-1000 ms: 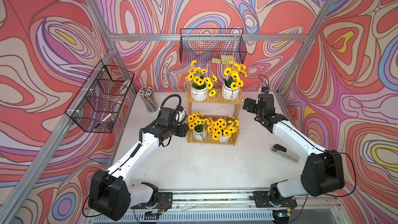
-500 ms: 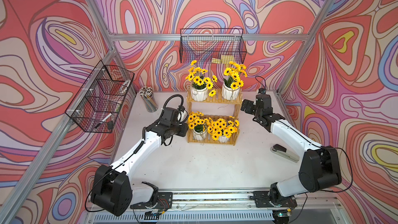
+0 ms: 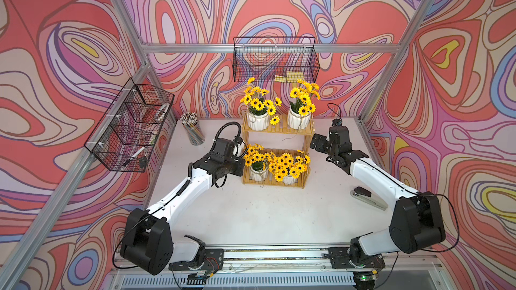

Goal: Take the sunflower pots off the shelves
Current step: Adjust the shelf at the center of the board.

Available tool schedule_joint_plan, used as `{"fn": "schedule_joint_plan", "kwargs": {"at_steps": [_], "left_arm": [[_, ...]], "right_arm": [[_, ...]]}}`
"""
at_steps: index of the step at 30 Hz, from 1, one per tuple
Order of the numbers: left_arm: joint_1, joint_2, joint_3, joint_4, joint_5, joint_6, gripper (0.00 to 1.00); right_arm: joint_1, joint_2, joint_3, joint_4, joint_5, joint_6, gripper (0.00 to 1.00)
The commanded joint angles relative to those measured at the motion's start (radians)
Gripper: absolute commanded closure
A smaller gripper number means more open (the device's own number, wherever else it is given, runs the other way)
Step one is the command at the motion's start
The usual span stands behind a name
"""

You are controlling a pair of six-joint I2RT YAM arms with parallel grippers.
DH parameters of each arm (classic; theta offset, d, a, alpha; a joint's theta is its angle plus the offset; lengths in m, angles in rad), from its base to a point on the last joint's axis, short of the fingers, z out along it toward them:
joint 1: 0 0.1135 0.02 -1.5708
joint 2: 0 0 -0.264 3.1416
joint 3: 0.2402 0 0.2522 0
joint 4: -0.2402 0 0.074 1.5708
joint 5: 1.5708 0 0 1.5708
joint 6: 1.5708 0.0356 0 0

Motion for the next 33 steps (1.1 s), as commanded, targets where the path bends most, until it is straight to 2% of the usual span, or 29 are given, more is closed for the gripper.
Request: {"fn": "schedule_joint_plan", "kwargs": {"at_steps": [1,12,33], "left_arm": [[0.005,0.000,0.019,0.025,-0.027,-0.001,0.98],[-0.002,-0.039,-0.022,0.061,-0.048,-0.060,1.00],[-0.078,-0.085,-0.120,0.167,-0.066,-0.192,1.00]], "right_arm": [[0.011,-0.020,-0.016,-0.006,-0.019,0.016,0.08],[0.022,0.019,0.011,0.009,-0.036,0.015,0.08],[0.037,0.163,0.123,0.056,-0.052,0.009,0.08]]}}
